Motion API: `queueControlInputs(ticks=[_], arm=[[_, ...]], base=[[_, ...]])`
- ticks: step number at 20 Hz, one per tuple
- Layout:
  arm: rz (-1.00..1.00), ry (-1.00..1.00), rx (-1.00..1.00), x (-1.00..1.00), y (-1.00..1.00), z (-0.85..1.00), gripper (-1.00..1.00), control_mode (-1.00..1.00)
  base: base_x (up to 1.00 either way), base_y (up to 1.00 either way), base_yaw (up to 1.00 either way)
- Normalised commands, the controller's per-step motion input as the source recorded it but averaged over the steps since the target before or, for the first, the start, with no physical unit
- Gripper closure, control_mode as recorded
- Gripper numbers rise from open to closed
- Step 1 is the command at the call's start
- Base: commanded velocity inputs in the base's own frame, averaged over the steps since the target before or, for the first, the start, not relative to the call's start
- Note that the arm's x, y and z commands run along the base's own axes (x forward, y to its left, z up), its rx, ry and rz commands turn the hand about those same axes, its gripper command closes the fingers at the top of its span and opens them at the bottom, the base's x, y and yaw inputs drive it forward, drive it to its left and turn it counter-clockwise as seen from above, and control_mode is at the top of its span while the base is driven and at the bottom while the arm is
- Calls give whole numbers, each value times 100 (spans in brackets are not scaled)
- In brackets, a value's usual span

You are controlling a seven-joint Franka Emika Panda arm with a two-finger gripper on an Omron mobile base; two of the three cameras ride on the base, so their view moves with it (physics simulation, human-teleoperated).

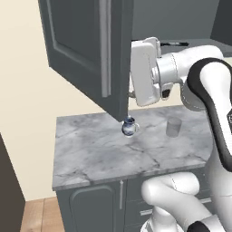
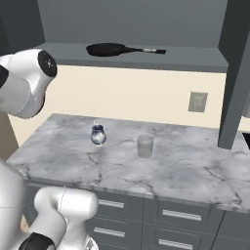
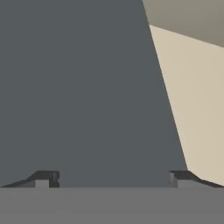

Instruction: Pick the pan from the cabinet and place it on the stove. Then turn on the stove burner for the pan.

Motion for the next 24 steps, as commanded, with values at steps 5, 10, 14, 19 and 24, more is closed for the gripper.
queueControlInputs(ticks=[5,10,14,19,24], arm=[[1,4,0,-13,68,0,-100,-100],[1,4,-1,-6,69,0,-100,-100],[1,5,-2,-1,68,-2,-100,-100],[4,2,-2,0,37,-3,-100,-100],[2,-1,-1,1,-1,-1,-100,-100]], base=[[0,0,0],[0,0,0],[0,0,0],[0,0,0],[0,0,0]])
